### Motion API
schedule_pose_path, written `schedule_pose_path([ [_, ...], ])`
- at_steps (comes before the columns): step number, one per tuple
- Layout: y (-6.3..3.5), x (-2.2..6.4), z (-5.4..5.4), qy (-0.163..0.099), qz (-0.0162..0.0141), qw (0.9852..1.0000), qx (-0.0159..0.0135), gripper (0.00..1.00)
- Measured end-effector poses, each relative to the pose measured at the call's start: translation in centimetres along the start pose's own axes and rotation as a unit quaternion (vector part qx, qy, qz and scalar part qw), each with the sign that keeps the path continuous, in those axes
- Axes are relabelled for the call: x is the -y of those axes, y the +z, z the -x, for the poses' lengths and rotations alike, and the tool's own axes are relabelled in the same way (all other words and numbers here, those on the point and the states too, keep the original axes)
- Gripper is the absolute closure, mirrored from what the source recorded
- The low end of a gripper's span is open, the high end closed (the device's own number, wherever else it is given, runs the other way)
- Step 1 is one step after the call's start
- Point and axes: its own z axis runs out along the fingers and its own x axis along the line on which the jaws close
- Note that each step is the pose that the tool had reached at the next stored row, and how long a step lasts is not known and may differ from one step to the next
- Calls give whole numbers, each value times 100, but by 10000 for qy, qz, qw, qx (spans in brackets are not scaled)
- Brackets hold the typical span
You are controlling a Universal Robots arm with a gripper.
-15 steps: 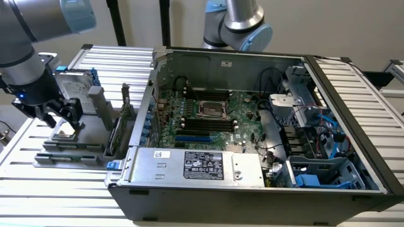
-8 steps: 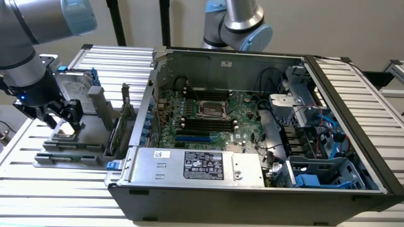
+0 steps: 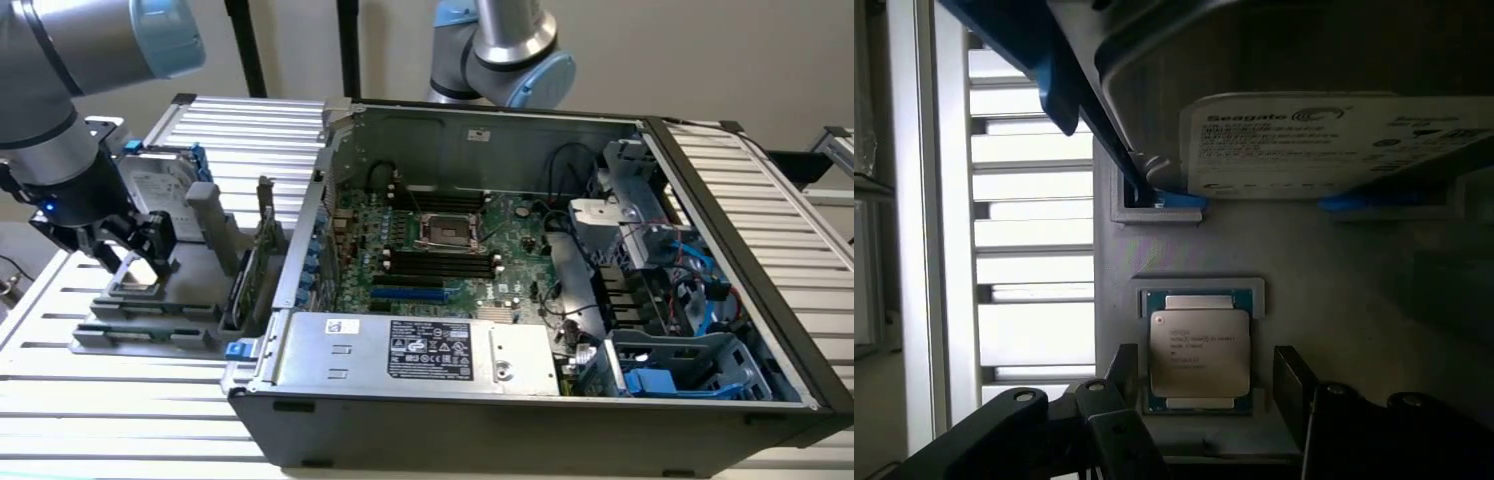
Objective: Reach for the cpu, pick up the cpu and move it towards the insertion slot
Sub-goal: 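Pick up the cpu and move it towards the insertion slot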
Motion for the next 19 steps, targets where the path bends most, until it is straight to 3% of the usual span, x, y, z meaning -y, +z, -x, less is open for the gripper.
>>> schedule_pose_path([
  [19,102,-53,-35,10,-13,10000,-10,35],
])
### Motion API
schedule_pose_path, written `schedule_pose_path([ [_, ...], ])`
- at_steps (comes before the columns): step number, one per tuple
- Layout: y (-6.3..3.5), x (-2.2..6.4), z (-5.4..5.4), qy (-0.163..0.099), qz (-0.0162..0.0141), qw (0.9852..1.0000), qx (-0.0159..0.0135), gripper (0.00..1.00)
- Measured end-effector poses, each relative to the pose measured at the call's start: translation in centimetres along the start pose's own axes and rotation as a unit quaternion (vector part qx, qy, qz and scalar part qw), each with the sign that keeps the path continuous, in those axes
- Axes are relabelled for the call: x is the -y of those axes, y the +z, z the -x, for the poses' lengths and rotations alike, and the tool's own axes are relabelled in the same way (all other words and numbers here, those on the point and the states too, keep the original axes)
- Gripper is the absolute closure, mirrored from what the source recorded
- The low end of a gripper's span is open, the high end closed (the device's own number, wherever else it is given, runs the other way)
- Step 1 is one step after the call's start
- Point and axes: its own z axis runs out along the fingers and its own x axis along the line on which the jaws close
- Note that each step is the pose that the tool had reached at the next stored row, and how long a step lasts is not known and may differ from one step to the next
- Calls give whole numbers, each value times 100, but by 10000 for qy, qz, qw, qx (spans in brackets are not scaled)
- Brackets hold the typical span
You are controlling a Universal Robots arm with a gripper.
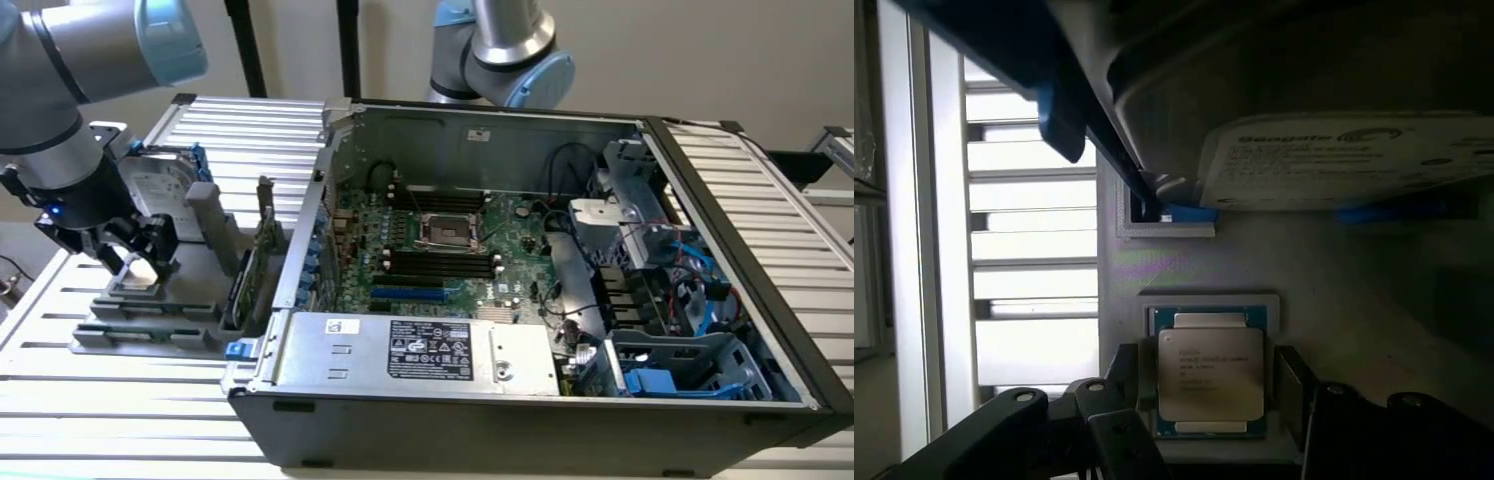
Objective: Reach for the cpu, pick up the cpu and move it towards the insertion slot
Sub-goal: 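Pick up the cpu and move it towards the insertion slot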
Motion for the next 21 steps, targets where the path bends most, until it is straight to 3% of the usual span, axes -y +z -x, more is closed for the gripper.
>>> schedule_pose_path([
  [12,19,-24,-2,0,-41,10000,-6,35],
  [21,21,-25,19,1,-44,10000,-7,35],
])
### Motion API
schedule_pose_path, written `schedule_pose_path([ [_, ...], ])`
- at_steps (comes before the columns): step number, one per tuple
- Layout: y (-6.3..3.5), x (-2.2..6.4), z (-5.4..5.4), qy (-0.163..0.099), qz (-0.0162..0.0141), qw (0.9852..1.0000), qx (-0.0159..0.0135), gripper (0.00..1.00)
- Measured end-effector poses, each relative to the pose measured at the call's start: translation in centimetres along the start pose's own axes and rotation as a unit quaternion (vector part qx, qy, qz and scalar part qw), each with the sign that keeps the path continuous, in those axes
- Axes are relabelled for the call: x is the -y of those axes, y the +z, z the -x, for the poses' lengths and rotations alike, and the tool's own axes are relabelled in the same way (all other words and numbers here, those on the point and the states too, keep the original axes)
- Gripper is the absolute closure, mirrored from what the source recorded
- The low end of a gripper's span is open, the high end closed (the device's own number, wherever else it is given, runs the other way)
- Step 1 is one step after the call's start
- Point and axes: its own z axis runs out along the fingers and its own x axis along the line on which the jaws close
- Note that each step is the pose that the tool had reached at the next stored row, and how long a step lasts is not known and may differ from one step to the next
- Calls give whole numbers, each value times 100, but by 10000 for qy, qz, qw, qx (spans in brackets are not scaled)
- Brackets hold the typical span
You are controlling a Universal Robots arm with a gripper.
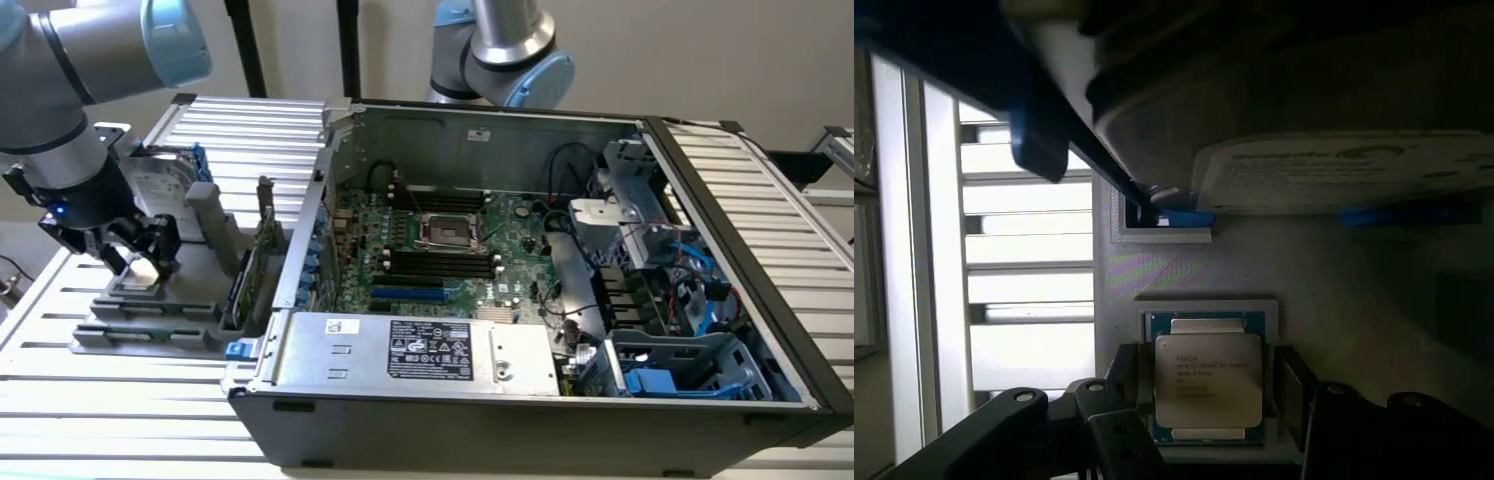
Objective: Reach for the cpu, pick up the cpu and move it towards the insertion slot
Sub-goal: 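Pick up the cpu and move it towards the insertion slot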
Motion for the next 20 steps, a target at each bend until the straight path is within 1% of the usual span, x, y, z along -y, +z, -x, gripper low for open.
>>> schedule_pose_path([
  [11,9,1,1,0,0,10000,1,35],
  [12,10,0,1,0,1,10000,1,37],
  [13,10,0,1,0,1,10000,1,37],
  [14,10,0,1,0,1,10000,0,44],
  [17,9,0,1,0,1,10000,-4,44],
  [18,6,0,1,0,1,10000,-5,45],
  [20,-16,-1,1,0,1,10000,-8,45],
])
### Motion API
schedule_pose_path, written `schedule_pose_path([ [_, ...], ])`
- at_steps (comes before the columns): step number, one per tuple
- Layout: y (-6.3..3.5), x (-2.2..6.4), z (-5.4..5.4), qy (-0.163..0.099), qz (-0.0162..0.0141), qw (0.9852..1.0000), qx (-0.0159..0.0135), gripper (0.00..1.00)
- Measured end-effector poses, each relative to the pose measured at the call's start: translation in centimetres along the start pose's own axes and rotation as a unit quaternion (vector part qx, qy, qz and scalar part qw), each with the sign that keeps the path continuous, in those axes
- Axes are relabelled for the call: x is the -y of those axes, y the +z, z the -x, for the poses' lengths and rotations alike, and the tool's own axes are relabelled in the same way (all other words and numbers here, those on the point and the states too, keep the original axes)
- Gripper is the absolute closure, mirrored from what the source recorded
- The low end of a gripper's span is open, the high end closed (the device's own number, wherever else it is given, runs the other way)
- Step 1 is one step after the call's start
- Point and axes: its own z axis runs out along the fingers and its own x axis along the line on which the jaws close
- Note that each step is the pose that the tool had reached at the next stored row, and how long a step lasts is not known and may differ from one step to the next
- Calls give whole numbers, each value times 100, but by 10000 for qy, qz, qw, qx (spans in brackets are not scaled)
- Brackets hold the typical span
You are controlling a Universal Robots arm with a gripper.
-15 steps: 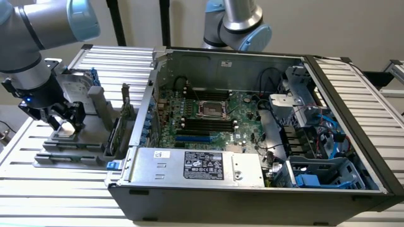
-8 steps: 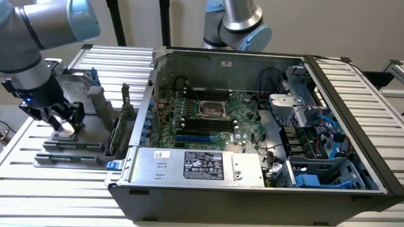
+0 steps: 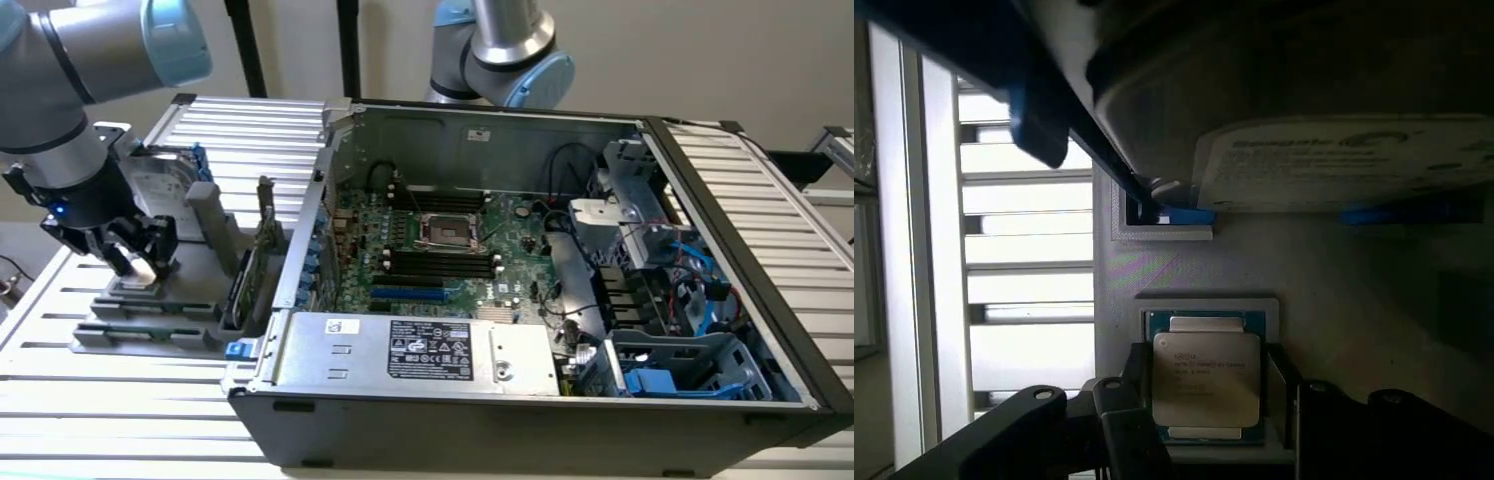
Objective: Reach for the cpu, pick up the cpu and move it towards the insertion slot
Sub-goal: 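Pick up the cpu and move it towards the insertion slot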
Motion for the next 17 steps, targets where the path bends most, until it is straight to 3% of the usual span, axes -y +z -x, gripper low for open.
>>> schedule_pose_path([
  [7,-164,-8,-1,1,0,10000,-7,45],
  [17,-597,-29,5,0,-1,10000,-10,45],
])
